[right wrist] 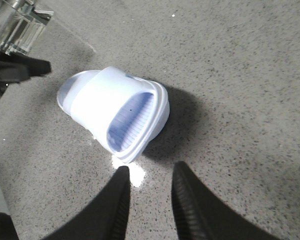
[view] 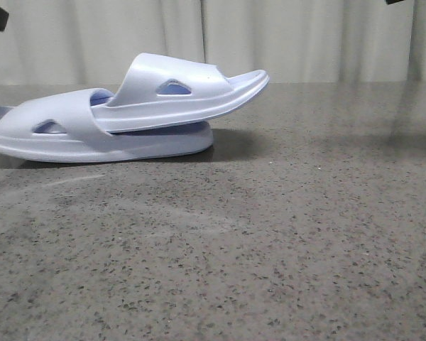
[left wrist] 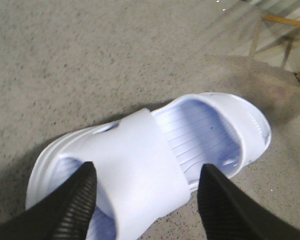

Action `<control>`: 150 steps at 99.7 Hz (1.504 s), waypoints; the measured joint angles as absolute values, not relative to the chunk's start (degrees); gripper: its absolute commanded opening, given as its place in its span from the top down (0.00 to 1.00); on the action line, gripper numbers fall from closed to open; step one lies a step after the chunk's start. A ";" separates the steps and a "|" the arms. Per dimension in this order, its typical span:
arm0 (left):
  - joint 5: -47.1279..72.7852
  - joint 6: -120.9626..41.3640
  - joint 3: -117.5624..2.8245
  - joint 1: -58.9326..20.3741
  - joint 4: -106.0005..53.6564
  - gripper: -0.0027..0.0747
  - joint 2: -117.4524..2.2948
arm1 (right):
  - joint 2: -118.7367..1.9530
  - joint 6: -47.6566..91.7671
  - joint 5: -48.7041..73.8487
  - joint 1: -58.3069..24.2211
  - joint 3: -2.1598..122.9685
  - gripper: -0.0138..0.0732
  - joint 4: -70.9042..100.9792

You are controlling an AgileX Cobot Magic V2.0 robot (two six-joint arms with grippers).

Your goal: Insert blue slippers together front up

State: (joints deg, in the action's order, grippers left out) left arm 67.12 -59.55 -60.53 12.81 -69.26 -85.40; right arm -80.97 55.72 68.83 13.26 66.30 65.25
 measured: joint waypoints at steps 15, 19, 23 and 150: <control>67.38 -59.55 -63.42 12.81 -69.14 0.80 -81.14 | -77.46 55.61 69.08 14.35 66.30 0.87 64.45; 66.59 -59.55 -63.77 12.81 -68.72 0.87 -79.77 | -76.65 55.61 69.19 14.35 66.30 0.92 64.10; 65.39 -59.55 -63.77 12.81 -68.26 0.95 -78.01 | -75.93 55.61 69.31 14.35 66.30 0.95 63.70; 23.31 -62.75 -28.92 -0.52 -61.55 0.95 -29.63 | -44.10 59.17 15.49 -16.97 26.26 0.94 69.60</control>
State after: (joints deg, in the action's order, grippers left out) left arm 23.31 -62.75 -28.92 -0.52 -61.55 -29.63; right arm -44.10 59.17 15.49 -16.97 26.26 69.60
